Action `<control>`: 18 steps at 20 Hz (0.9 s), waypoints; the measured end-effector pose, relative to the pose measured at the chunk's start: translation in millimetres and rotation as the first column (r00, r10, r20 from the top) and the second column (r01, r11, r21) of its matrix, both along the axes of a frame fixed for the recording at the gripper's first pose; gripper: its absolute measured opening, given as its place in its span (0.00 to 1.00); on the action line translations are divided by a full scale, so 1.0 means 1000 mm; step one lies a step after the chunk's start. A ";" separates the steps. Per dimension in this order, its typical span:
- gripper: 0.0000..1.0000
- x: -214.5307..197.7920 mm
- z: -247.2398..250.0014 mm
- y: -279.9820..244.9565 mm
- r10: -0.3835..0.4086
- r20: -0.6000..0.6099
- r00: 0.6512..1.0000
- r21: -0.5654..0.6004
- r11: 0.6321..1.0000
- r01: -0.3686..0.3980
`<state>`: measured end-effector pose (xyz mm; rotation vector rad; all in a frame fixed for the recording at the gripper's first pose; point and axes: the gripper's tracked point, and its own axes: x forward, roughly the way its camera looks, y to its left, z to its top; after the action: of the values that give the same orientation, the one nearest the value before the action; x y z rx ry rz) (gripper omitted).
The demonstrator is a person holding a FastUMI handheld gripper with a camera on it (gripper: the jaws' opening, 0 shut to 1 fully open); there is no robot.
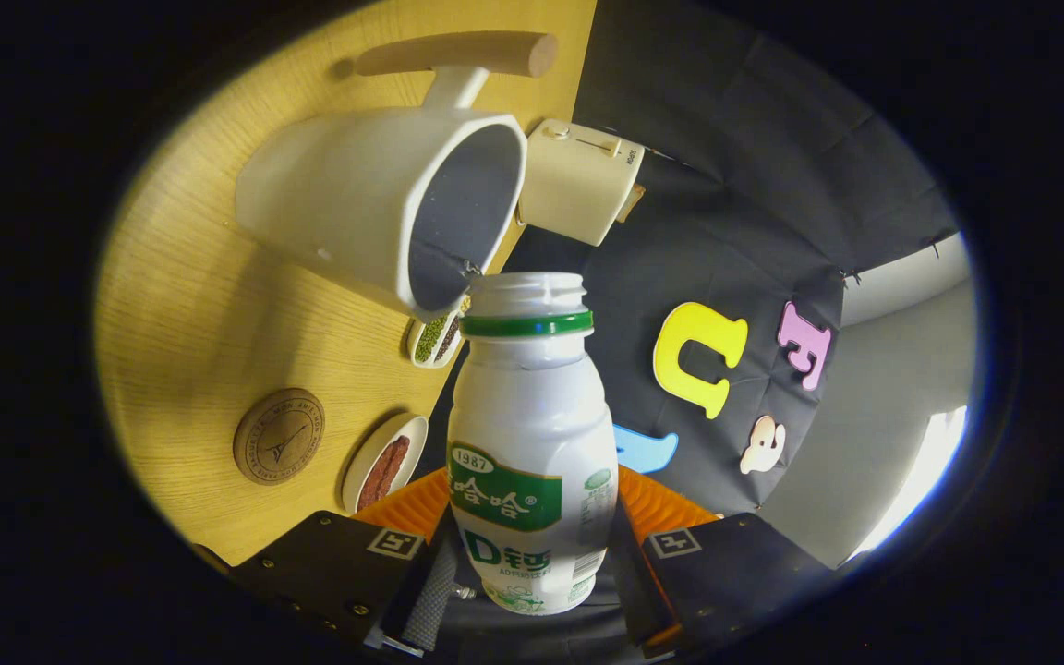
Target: Take the bottle from table, then pour the juice into the cup, finally place the bottle on the coaster
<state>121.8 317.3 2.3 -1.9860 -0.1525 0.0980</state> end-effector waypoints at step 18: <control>0.73 0.000 -0.001 0.001 0.001 0.001 1.000 -0.004 1.000 -0.001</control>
<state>122.2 317.9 1.4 -1.9901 -0.1539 0.0974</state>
